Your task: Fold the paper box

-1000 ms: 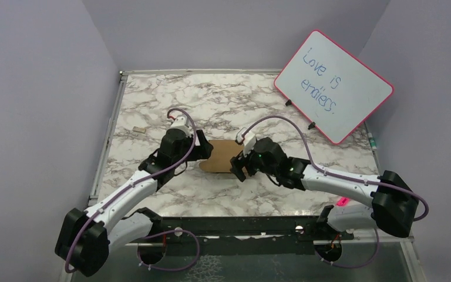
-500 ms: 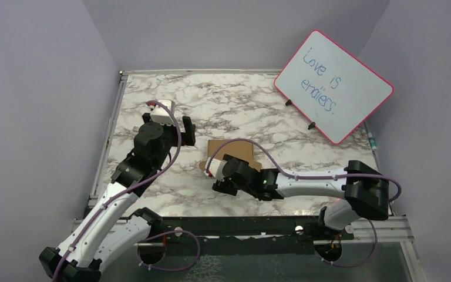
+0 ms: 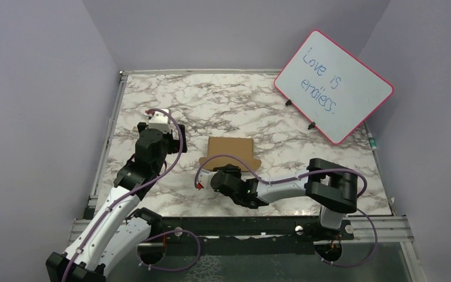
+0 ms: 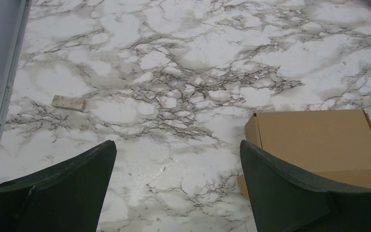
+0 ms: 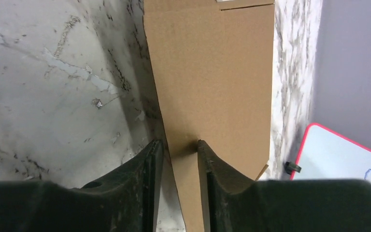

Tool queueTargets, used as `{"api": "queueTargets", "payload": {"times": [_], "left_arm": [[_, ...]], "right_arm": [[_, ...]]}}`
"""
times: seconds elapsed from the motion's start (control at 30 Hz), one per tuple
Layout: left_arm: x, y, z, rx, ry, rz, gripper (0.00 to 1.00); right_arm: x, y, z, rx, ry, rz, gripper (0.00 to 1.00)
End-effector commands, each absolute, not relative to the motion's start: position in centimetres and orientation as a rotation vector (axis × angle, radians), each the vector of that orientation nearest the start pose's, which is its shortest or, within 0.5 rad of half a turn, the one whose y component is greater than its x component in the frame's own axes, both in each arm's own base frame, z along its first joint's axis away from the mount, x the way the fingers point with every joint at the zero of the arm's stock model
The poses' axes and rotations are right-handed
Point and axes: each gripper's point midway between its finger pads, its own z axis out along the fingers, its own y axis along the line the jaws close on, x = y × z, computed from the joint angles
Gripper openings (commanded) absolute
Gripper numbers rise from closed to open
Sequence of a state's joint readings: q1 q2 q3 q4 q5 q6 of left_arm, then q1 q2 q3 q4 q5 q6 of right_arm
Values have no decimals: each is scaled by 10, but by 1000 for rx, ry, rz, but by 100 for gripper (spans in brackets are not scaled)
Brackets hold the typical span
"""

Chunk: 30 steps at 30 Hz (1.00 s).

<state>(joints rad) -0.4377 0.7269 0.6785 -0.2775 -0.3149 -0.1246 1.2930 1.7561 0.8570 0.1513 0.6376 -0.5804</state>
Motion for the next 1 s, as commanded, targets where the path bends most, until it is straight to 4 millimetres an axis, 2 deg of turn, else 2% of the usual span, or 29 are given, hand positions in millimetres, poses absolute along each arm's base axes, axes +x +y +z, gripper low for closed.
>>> {"api": "queueTargets", "payload": {"times": [0.0,0.13,0.33,0.6,0.97], "left_arm": [[285,-80,228,99,1862,-114,99],[286,-78,227,95,1865,-115,99],[287,-74,227,85,1865,-111,99],[283,-73,232,88,1841,-142,99],[279,-76,235,99,1823,-171,99]], "right_arm": [[238,342,55,-1519,1432,-475,32],[233,348,53,-1540,1417,-474,19],[219,358,65,-1599,1446,-377,1],[208,357,78,-1641,1539,-312,1],[192,365,122,-1634,1632,-167,1]]}}
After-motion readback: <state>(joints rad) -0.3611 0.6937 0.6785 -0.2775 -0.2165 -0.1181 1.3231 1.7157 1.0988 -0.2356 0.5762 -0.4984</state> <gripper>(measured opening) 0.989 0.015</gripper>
